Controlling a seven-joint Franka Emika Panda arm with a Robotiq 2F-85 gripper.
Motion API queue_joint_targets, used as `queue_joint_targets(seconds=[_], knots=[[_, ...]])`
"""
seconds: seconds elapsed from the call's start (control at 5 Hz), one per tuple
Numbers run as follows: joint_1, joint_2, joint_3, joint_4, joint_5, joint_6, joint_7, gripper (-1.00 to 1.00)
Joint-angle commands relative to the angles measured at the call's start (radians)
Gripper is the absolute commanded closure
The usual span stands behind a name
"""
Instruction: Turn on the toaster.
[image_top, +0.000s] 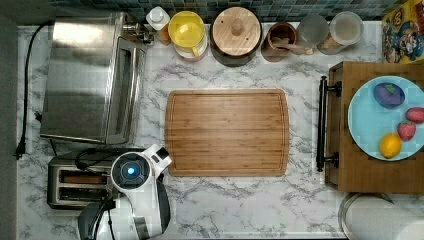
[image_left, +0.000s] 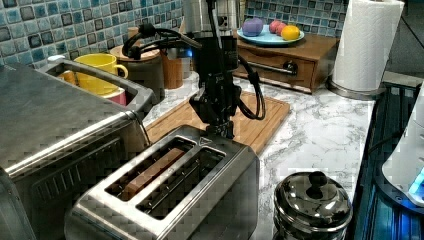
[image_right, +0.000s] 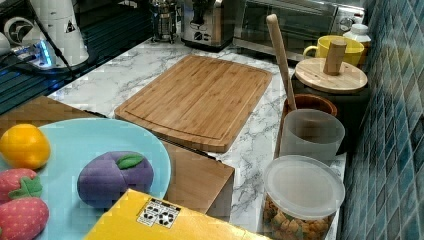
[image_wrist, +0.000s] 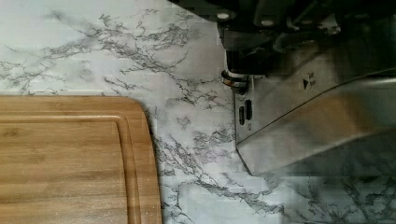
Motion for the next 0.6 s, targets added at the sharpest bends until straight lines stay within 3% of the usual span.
queue_joint_targets(seconds=[0.2,0.6], knots=[[0.029,0.168,0.041,-0.215,0.059,0.071,-0.044,1.00],[0.022,0.356,0.027,-0.215,0.018,0.085,-0.058,1.00]])
